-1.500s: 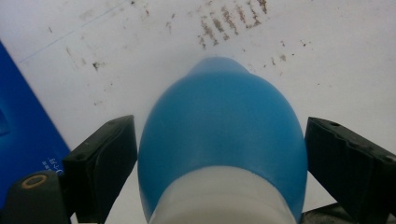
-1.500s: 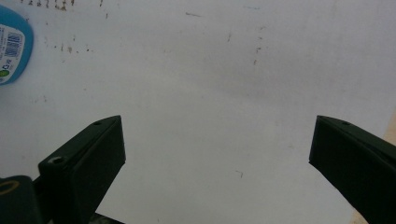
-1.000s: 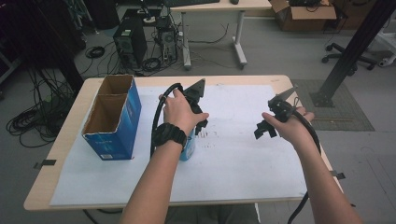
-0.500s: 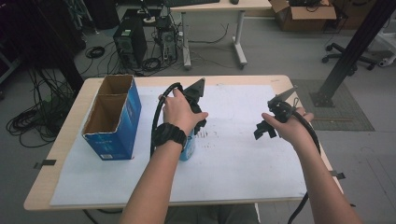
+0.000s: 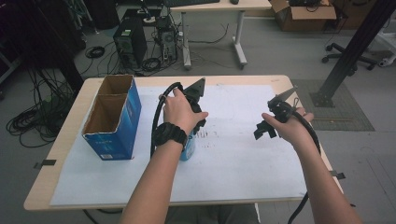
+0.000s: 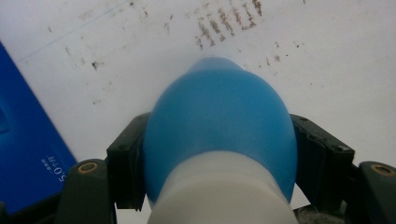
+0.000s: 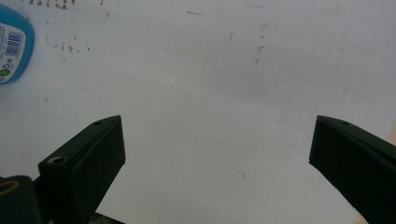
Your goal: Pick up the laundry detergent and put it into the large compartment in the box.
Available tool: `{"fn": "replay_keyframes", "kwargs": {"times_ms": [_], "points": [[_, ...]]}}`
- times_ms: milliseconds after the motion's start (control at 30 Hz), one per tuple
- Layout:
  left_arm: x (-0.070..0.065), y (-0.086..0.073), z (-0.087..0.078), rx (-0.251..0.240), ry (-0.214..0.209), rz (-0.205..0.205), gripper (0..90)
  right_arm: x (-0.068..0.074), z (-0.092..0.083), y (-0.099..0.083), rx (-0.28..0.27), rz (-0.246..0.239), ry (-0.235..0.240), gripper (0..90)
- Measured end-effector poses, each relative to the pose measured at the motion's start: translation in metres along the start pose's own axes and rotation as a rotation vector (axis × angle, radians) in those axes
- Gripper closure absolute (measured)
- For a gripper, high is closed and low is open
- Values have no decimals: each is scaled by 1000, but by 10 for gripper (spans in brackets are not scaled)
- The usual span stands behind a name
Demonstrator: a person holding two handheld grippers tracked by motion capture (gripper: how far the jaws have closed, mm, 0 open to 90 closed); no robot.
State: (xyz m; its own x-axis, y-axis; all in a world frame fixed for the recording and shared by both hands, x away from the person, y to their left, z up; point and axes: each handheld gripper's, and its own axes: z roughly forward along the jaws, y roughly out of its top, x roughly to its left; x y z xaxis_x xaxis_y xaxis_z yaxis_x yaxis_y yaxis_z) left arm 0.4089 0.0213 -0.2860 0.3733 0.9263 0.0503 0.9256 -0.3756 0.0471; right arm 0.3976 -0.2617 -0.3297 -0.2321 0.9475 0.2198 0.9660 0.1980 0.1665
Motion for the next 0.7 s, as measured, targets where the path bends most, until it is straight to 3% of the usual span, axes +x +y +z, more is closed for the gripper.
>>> {"fn": "replay_keyframes", "kwargs": {"times_ms": [700], "points": [[3,0,-2,-6,-7,-10,367,0,2,1,0,3,1,38]]}}
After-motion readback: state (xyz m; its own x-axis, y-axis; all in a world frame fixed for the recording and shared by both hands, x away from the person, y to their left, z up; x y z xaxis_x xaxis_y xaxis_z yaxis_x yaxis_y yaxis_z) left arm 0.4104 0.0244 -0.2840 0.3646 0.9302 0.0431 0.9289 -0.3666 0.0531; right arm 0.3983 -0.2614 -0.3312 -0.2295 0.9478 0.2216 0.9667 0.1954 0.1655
